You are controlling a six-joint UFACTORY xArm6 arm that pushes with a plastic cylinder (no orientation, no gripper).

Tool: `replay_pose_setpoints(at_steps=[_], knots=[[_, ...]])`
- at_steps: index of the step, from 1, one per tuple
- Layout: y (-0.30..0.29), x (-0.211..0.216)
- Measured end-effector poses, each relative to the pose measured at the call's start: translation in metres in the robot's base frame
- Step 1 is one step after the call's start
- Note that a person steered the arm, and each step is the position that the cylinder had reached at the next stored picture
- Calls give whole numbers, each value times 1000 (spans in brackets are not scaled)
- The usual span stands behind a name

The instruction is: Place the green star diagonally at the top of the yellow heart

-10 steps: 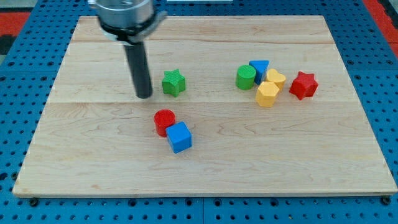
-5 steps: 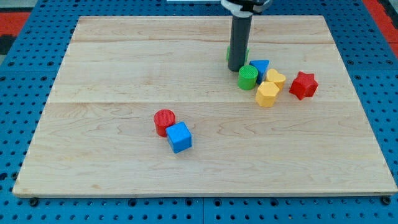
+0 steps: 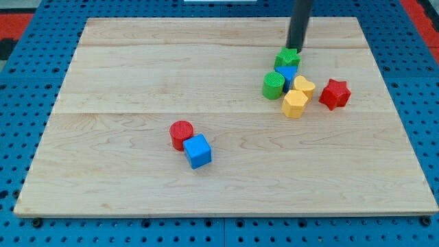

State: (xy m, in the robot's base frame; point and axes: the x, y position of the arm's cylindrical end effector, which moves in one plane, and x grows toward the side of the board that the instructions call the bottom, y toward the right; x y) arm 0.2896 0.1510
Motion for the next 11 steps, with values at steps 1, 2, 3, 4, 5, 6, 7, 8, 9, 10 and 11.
replay_pose_setpoints(at_steps=[1, 2, 3, 4, 5, 6, 7, 8, 9, 10, 11], knots=[[-20, -25], [-74, -39], [-74, -2], [-43, 13], [16, 13], [37, 19], [37, 29], [71, -5], [34, -2], [10, 9], [10, 22]])
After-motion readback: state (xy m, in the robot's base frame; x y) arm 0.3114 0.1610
